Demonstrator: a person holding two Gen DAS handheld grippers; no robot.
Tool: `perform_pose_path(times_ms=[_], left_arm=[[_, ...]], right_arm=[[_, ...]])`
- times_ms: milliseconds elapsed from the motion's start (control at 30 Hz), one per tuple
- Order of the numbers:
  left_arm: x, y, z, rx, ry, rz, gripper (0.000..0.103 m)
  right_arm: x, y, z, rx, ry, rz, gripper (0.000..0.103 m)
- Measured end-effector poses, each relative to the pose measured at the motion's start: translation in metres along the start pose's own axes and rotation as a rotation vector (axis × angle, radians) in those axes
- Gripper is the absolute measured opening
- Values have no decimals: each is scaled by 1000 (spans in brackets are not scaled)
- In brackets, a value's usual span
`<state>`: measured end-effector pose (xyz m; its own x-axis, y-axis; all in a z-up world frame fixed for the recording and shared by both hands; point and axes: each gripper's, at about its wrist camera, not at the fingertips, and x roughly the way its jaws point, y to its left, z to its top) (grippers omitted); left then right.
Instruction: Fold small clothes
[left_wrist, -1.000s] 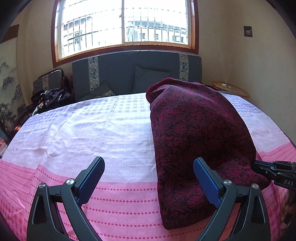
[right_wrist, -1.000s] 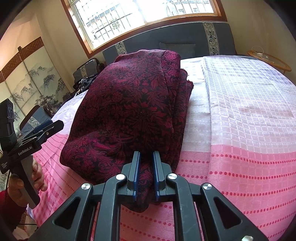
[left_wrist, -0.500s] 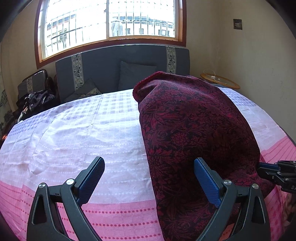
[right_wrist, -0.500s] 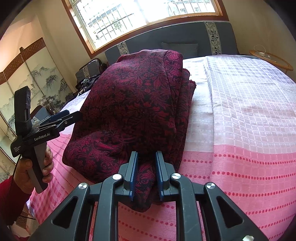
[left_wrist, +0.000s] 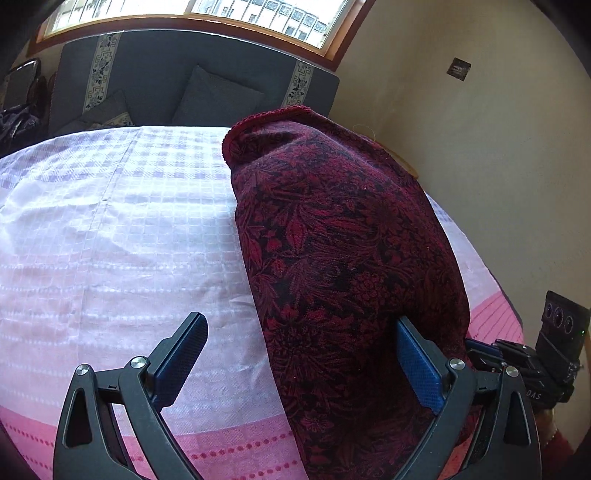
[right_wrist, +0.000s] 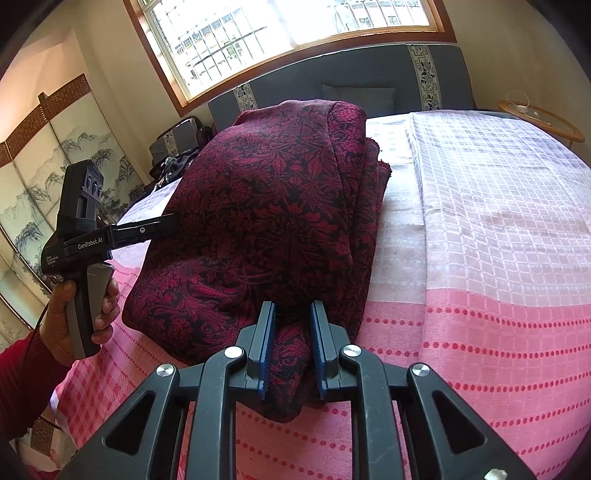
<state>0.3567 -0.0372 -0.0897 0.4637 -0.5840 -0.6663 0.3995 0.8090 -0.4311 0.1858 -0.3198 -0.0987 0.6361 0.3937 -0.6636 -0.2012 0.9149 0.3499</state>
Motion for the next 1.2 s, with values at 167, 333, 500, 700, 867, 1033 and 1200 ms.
perform_pose_path(times_ms=[167, 333, 500, 700, 867, 1033, 1200], left_arm=[[10, 21, 3, -87, 36, -150, 98], [16, 34, 5, -153, 72, -311, 98], [32, 27, 20, -134, 142, -432, 98], [39, 1, 18, -2, 108, -282, 98], [39, -14, 15, 47, 98, -193, 93], [38, -14, 10, 40, 92, -200, 92], [35, -12, 6, 43, 88, -195, 92]], right_arm=[[0, 1, 0, -4, -1, -5, 16], [0, 2, 0, -2, 0, -3, 16], [0, 1, 0, -2, 0, -3, 16], [0, 1, 0, -4, -1, -5, 16], [-1, -4, -1, 24, -9, 20, 19], [-21, -6, 2, 46, -109, 19, 35], [-43, 8, 74, -6, -170, 92, 35]])
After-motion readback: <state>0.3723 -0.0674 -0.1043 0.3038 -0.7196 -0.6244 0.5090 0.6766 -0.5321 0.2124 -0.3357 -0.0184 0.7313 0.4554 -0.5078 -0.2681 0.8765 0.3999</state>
